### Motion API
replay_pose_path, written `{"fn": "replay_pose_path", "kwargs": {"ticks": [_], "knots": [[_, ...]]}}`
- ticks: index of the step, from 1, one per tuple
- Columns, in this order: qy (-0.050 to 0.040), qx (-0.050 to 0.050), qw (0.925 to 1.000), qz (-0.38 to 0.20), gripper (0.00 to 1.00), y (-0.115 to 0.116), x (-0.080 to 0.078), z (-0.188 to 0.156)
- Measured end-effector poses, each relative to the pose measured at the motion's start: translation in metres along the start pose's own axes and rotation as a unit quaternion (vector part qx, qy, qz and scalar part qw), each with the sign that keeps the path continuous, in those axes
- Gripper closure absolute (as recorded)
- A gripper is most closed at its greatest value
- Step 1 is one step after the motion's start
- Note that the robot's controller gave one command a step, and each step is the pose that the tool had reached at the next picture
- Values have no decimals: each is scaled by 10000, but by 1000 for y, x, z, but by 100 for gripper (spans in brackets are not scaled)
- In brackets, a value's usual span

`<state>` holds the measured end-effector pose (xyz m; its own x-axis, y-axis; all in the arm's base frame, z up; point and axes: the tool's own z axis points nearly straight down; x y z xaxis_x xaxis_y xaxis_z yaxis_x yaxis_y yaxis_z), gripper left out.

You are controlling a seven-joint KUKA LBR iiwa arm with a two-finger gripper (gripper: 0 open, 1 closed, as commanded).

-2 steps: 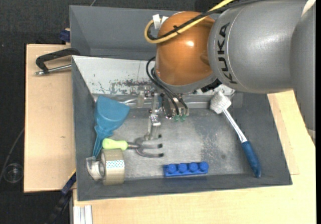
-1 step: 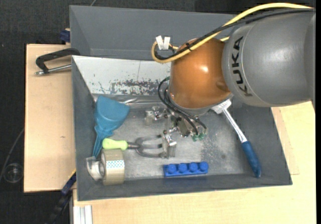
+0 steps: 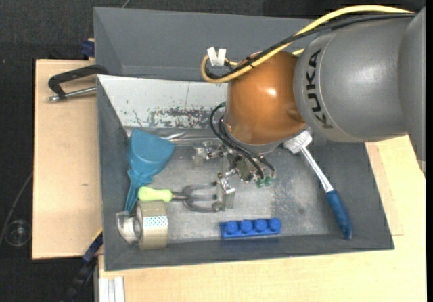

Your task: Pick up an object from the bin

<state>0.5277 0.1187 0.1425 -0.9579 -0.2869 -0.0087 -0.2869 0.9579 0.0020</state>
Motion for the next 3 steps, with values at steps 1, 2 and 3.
{"fn": "replay_pose_path", "kwargs": {"ticks": [1, 2, 3], "knots": [[1, -1, 9986, -530, 0, 0, 7, 63], [-21, -4, 9979, -649, 100, -1, 5, 96], [-23, -4, 9978, -663, 100, -1, 5, 94]]}}
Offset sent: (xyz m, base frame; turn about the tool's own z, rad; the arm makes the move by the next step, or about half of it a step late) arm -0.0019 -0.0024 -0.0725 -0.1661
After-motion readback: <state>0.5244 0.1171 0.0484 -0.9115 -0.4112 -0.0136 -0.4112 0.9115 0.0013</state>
